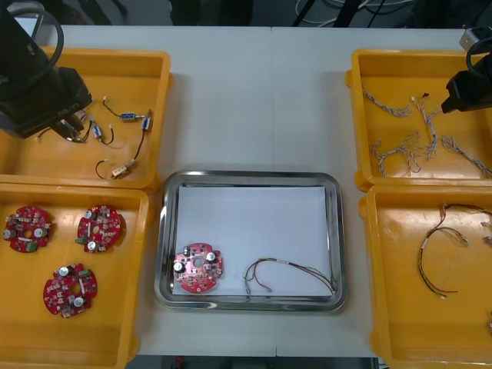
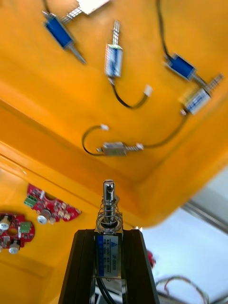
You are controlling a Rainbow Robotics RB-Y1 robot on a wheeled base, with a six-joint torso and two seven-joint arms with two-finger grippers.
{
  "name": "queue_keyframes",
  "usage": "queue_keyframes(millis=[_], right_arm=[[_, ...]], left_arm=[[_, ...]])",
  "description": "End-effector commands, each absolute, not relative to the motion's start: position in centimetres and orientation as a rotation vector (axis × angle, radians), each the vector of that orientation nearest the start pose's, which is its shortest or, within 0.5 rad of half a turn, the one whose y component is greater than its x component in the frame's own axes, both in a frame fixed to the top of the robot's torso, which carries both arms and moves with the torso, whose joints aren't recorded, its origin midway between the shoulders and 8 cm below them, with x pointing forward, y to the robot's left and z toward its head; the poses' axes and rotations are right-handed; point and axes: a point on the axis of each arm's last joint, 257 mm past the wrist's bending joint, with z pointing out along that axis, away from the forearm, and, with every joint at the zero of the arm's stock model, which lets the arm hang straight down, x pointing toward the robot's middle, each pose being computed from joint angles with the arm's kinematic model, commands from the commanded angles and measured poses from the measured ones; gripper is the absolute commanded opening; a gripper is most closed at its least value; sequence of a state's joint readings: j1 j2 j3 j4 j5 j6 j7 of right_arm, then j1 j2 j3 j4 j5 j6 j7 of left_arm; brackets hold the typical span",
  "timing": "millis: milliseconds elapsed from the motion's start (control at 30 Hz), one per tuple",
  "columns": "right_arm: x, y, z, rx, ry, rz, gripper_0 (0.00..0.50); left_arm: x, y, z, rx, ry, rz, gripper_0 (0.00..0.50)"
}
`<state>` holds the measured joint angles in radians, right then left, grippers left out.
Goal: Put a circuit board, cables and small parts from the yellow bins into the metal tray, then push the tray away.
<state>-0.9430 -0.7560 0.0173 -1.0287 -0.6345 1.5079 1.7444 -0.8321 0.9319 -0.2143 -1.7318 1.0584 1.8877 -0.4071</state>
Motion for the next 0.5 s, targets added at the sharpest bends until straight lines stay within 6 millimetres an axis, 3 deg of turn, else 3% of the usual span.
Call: queue_keyframes(millis=[33, 67, 100, 267, 500], right_arm=[[60.9, -40.7, -8.2, -0.136, 2.541, -0.081, 0.5], [60.9, -40.7, -8.2, -0.136, 2.541, -0.081, 0.5], [61.0, -40.5, -8.2, -0.126, 2.549, -0.072, 0.5], [61.5, -40.1, -8.3, -0.121, 2.547, -0.063, 0.5], [61.9, -39.3, -9.7, -0.107, 2.565, -0.041, 0.5]], left_arm=[[46.0, 24.8, -6.2, -0.652, 2.661, -0.266, 0.0], [46.0, 24.8, -6.2, -0.652, 2.661, -0.266, 0.0], [45.5, 23.2, -6.5, -0.593, 2.67, -0.267, 0.0], [44.3, 20.1, -7.6, -0.473, 2.685, -0.261, 0.0], [43.0, 14.6, -10.4, -0.308, 2.693, -0.263, 0.0]])
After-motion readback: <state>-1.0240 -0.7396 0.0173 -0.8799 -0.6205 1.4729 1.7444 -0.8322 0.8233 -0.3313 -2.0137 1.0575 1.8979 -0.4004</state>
